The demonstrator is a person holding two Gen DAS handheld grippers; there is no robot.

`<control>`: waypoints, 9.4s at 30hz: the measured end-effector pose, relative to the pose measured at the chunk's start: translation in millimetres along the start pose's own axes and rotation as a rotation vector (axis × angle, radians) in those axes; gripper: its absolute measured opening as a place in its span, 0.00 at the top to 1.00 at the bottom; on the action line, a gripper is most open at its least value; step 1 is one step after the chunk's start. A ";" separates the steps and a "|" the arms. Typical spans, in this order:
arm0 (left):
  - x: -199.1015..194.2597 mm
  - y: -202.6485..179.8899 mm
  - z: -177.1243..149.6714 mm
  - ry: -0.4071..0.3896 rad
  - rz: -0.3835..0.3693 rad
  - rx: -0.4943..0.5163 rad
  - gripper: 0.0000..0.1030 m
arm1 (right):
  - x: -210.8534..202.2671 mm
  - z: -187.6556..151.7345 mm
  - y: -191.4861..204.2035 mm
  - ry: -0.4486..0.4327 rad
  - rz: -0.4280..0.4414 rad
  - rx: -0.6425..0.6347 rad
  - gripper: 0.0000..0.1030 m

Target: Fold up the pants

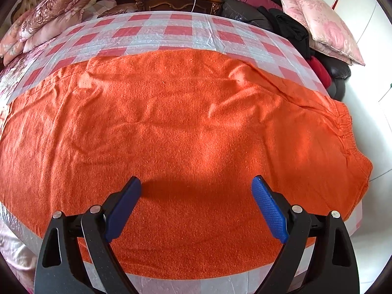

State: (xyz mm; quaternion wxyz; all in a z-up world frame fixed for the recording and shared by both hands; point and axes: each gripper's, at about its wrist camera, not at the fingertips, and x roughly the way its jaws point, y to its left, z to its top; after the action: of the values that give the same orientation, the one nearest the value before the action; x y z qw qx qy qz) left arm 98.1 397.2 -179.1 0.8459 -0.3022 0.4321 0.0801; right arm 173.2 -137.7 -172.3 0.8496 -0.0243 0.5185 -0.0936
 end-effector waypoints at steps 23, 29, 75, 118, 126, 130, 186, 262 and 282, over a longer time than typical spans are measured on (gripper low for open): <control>30.7 -282.7 -130.3 0.066 -0.066 0.680 0.14 | 8.2 -5.4 -15.5 0.025 0.075 0.158 0.04; 76.4 -335.4 -174.0 0.127 0.093 0.772 0.01 | 8.4 -4.8 -16.0 0.034 0.082 0.146 0.04; 55.9 -186.7 2.9 -0.037 0.300 0.419 0.18 | 41.7 67.9 -138.8 -0.008 -0.141 0.201 0.05; 23.3 53.9 -27.6 0.179 -0.466 -0.419 0.43 | -45.0 -20.7 79.8 -0.007 0.285 -0.215 0.05; 24.3 28.7 -9.7 0.176 -0.430 -0.261 0.81 | -37.9 -17.4 86.6 0.010 0.273 -0.216 0.05; 14.9 29.6 0.3 0.137 -0.376 -0.225 0.89 | -29.5 -16.1 87.0 0.041 0.246 -0.203 0.05; 52.8 58.0 -16.3 0.220 -0.653 -0.410 0.70 | -19.7 -3.2 107.5 0.047 0.231 -0.231 0.15; 29.3 -385.5 -301.5 -0.262 -0.023 1.368 0.91 | 15.8 94.4 43.6 0.104 0.534 0.014 0.93; -25.8 -264.5 -161.5 -0.139 -0.089 0.686 0.94 | 4.2 76.4 28.9 0.067 0.409 -0.025 0.79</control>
State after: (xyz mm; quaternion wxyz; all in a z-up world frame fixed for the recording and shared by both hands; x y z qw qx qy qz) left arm 76.9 93.9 -113.7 0.9282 -0.0126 0.3617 -0.0864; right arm 246.6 -114.4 -144.7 0.8328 0.0744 0.5417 0.0866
